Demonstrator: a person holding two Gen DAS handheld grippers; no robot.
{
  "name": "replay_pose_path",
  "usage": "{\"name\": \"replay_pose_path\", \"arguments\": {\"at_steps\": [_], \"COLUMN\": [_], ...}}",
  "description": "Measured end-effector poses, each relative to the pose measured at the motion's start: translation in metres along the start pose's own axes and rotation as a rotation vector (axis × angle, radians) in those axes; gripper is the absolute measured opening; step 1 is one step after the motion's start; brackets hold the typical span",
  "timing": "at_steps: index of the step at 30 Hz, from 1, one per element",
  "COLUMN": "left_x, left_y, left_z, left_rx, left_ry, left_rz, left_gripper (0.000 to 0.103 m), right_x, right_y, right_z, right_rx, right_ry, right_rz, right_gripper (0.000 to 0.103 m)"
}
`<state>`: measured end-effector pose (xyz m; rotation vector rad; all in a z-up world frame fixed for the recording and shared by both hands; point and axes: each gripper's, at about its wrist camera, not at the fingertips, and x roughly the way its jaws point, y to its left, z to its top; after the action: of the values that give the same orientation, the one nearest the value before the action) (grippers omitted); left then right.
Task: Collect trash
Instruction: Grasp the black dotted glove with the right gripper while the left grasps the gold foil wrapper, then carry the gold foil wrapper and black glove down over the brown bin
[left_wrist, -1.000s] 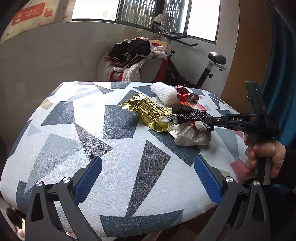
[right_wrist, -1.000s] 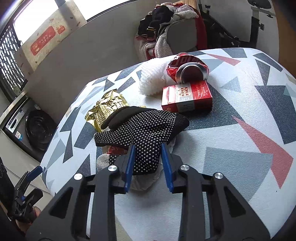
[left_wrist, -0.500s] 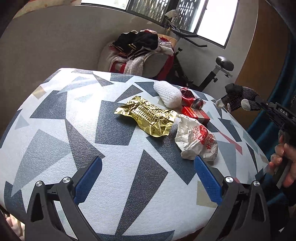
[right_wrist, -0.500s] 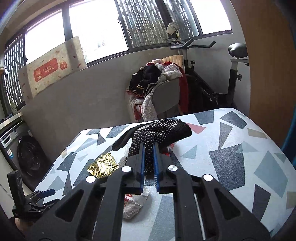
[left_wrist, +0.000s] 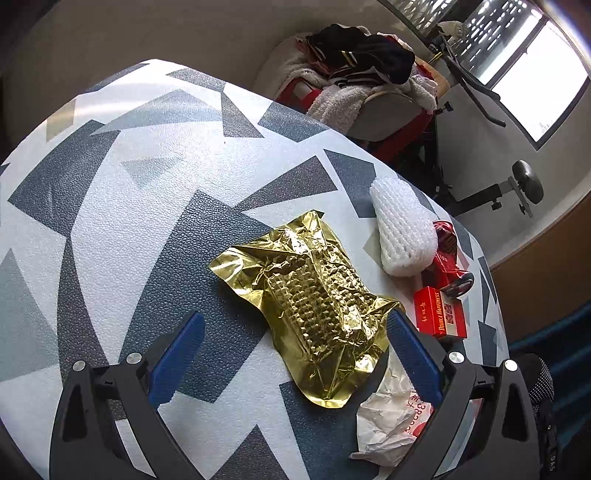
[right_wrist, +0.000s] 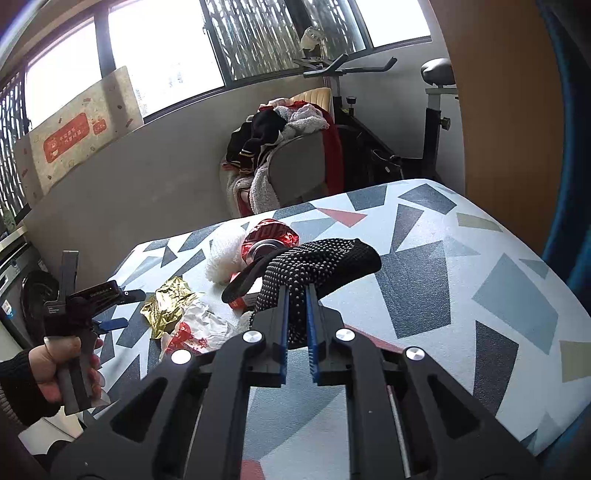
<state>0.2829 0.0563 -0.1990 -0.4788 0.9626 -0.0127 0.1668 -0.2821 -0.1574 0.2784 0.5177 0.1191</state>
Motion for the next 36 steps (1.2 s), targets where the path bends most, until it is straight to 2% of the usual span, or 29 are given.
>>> {"name": "replay_pose_path", "arguments": {"at_steps": [4,6,9,11,13,16,18,22,27,36], "left_x": [0.022,0.026,0.037,0.037,0.033,0.025,0.015,-0.011,-0.05,-0.126], "left_y": [-0.001,-0.006,-0.02,-0.021,-0.019,-0.013,-0.006,-0.001,0.001,-0.002], "left_z": [0.006,0.007,0.005,0.004,0.005,0.008,0.008,0.006,-0.009,-0.074], "left_rx": [-0.057,-0.035,0.06,0.065,0.063,0.049,0.019,0.092,0.205,0.435], "left_ry": [0.012,-0.004,0.012,0.013,0.002,0.0,-0.003,-0.054,-0.077,-0.129], "left_rz": [0.108,0.16,0.27,0.275,0.252,0.146,0.093,0.047,0.007,-0.062], "left_gripper": [0.096,0.096,0.096,0.095,0.087,0.044,0.039,0.037,0.037,0.038], "right_x": [-0.002,-0.002,-0.002,-0.002,-0.003,-0.004,-0.006,-0.014,-0.028,-0.059], "right_y": [-0.007,-0.009,-0.011,-0.012,-0.011,-0.008,-0.005,0.002,0.015,0.048], "right_z": [-0.002,-0.003,-0.006,-0.008,-0.011,-0.012,-0.012,-0.01,-0.008,-0.023], "right_rx": [0.001,-0.002,-0.001,0.003,0.005,-0.002,-0.006,-0.013,-0.03,-0.072], "right_ry": [0.003,0.006,0.011,0.014,0.017,0.02,0.018,0.006,-0.007,-0.013], "right_rz": [-0.006,-0.009,-0.011,-0.008,-0.005,0.0,0.005,0.017,0.038,0.086], "right_gripper": [0.012,0.012,0.012,0.012,0.012,0.012,0.012,0.012,0.012,0.012]}}
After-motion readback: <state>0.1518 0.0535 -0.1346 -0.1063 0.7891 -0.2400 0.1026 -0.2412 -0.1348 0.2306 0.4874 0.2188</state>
